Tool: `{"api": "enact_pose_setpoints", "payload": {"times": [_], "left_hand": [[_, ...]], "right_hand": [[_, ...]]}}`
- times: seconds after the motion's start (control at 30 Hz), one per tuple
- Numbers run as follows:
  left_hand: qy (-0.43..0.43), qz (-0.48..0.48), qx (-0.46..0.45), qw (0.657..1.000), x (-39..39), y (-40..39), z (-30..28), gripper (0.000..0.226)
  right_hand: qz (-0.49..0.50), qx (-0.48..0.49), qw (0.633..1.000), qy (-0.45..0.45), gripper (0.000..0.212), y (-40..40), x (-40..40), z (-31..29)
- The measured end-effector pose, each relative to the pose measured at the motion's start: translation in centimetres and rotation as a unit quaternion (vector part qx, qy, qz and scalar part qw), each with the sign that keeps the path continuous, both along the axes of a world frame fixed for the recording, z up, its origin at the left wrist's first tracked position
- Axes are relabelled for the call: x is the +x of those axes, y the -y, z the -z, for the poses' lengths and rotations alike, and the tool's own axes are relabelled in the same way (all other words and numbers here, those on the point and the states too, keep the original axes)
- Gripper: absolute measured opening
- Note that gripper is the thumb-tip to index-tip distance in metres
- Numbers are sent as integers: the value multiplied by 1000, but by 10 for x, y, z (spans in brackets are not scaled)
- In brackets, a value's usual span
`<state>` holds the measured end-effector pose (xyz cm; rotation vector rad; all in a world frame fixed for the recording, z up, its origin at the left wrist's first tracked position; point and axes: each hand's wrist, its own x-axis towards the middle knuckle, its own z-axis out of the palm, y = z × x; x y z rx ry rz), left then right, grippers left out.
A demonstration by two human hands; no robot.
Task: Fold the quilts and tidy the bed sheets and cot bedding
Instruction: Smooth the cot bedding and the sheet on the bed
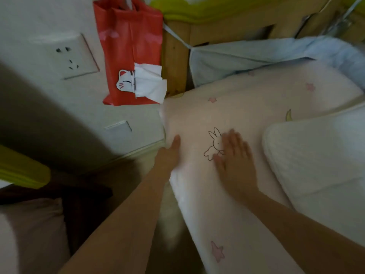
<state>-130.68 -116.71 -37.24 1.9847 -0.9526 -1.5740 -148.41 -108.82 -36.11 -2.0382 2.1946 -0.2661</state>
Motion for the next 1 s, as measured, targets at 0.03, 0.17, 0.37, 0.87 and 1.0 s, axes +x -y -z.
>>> {"api": "enact_pose_setpoints", "payload": {"times": [0.03, 0.17, 0.37, 0.87, 1.0], "left_hand": [[28, 14, -27, 999, -2, 3, 4, 78], [139, 23, -136, 981, 2, -4, 16, 51], [180, 60, -77, 979, 9, 4, -1, 40], [58, 224, 1, 973, -169, -33, -114, 69], [20, 144, 9, 989, -221, -35, -98, 79]], "right_hand": [[107, 18, 994, 15, 65, 11, 3, 2], [-175, 41, 983, -29, 65, 12, 37, 7], [90, 68, 994, -10, 71, 7, 27, -8], [151, 190, 968, -62, 96, -76, -101, -93], [170, 177, 969, -27, 102, -93, -121, -76]]}}
